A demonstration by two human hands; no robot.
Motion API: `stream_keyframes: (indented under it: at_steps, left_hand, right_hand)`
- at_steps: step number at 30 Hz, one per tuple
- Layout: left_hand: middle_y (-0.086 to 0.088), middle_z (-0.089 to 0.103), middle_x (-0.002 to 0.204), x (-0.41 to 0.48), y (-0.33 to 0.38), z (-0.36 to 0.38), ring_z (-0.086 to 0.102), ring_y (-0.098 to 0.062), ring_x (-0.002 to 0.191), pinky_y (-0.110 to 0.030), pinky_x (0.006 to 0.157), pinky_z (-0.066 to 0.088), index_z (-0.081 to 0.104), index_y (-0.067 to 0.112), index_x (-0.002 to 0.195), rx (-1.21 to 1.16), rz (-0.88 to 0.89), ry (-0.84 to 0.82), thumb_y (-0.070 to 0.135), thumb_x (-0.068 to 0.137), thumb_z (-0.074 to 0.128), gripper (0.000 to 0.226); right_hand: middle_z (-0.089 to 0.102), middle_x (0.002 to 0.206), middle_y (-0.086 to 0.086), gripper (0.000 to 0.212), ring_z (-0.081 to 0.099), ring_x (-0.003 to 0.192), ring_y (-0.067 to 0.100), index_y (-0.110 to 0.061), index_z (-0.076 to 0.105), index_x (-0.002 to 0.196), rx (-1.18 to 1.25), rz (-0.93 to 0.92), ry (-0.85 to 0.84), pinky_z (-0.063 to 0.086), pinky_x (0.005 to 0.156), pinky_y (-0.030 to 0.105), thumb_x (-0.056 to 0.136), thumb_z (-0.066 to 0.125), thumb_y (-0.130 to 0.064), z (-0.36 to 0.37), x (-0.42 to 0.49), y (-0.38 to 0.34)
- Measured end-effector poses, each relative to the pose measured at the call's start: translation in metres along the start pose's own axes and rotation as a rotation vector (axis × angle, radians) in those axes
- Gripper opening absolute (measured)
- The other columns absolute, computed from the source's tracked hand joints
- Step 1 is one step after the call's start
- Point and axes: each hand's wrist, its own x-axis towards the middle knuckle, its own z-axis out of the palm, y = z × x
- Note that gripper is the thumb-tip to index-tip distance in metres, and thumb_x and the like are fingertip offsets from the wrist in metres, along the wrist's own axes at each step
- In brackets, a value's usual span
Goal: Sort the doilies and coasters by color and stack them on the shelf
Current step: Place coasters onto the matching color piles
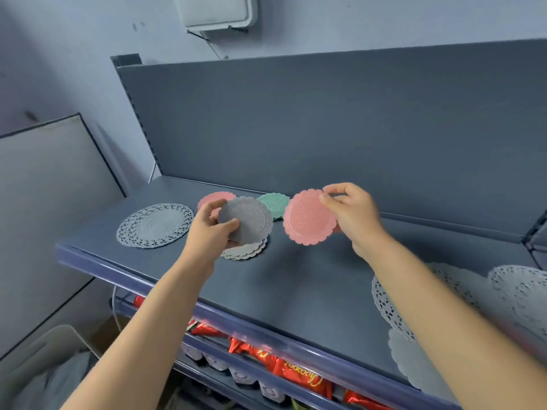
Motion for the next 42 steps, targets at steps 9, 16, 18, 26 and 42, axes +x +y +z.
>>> stream_keyframes:
  at_steps: [9, 16, 18, 26, 42]
  left_hand:
    - [-0.004, 0.059, 0.093, 0.104, -0.013, -0.113, 0.06, -0.019, 0.075, -0.025, 0.059, 0.058, 0.051, 0.014, 0.126, 0.035, -0.022, -0.131, -0.004, 0.089, 0.056, 0.042]
    - [-0.003, 0.06, 0.093, 0.151, -0.012, -0.161, 0.06, -0.021, 0.08, -0.033, 0.07, 0.054, 0.059, 0.018, 0.12, 0.063, -0.06, -0.28, -0.004, 0.088, 0.057, 0.039]
    - [0.001, 0.059, 0.09, 0.158, -0.012, -0.165, 0.059, -0.018, 0.08, -0.029, 0.068, 0.054, 0.06, 0.02, 0.118, 0.056, -0.064, -0.285, -0.004, 0.089, 0.058, 0.038]
    - [-0.004, 0.063, 0.095, 0.167, -0.013, -0.17, 0.057, -0.02, 0.086, -0.034, 0.073, 0.047, 0.066, 0.029, 0.112, 0.106, -0.074, -0.364, -0.002, 0.087, 0.058, 0.04]
    - [-0.002, 0.05, 0.118, 0.122, -0.026, -0.054, 0.047, -0.018, 0.109, -0.025, 0.091, 0.039, 0.05, 0.026, 0.135, 0.938, 0.304, -0.728, 0.037, 0.074, 0.078, 0.068]
  right_hand:
    - [0.058, 0.109, 0.012, 0.028, 0.061, 0.087, 0.026, -0.008, 0.055, 0.115, 0.236, 0.247, 0.061, 0.055, 0.059, 0.033, 0.09, 0.048, 0.004, 0.139, 0.037, 0.008]
    - [0.063, 0.094, 0.009, 0.028, 0.064, 0.079, 0.024, -0.007, 0.054, 0.114, 0.321, 0.331, 0.094, 0.054, 0.064, 0.035, 0.091, 0.046, 0.008, 0.2, 0.061, 0.014]
    - [0.064, 0.1, 0.012, 0.025, 0.065, 0.08, 0.024, -0.005, 0.056, 0.111, 0.279, 0.317, 0.086, 0.055, 0.066, 0.035, 0.091, 0.05, 0.008, 0.211, 0.072, 0.014]
    - [0.027, 0.155, 0.002, 0.068, 0.029, 0.141, 0.017, -0.021, 0.027, 0.148, -0.599, -0.039, -0.267, 0.027, 0.116, 0.036, 0.09, 0.062, -0.012, 0.212, 0.109, 0.036]
    - [0.064, 0.098, -0.011, 0.026, 0.057, 0.059, 0.002, -0.022, 0.061, 0.114, -0.675, 0.115, -0.153, 0.047, 0.067, 0.022, 0.089, 0.061, -0.028, 0.115, 0.014, 0.033]
